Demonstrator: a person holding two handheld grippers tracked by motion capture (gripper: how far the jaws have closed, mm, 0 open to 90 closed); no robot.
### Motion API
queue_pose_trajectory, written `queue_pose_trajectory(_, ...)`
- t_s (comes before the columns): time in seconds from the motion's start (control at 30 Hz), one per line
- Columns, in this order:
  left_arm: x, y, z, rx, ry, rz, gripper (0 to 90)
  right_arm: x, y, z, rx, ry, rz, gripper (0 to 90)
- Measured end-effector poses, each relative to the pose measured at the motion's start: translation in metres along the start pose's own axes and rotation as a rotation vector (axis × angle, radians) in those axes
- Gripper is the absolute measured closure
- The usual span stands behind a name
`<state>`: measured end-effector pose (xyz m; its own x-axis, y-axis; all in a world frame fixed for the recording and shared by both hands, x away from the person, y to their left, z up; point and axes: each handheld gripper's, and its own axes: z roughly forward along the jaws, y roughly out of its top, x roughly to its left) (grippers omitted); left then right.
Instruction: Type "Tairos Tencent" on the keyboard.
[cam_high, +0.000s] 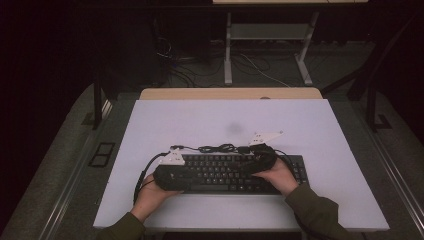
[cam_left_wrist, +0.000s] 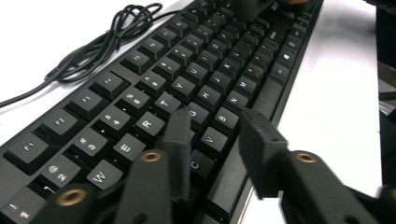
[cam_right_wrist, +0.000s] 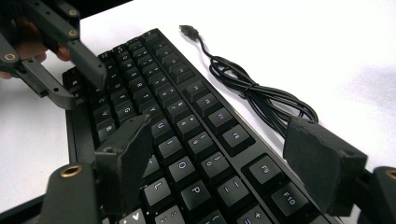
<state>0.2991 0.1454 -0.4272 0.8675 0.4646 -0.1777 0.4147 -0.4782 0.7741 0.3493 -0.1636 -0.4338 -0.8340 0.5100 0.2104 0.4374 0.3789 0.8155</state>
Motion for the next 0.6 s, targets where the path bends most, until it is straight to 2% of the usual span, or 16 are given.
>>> queue_pose_trajectory(0.07,0.001,0.000,0.001,-0.012,0.023,-0.006,47.9,0.000,0.000,-0.001,0.001,0.003,0.001,23.5)
queue_pose_trajectory(0.17,0.001,0.000,0.000,-0.024,0.034,-0.011,40.0,0.000,-0.002,-0.002,0.002,0.001,-0.002,23.5)
queue_pose_trajectory(0.43,0.001,0.001,0.002,-0.040,0.059,-0.008,28.5,0.001,-0.006,-0.007,0.009,0.004,0.004,24.5)
queue_pose_trajectory(0.6,0.001,0.001,0.002,-0.045,0.069,-0.007,24.7,0.004,-0.007,-0.013,0.013,0.022,0.002,29.8)
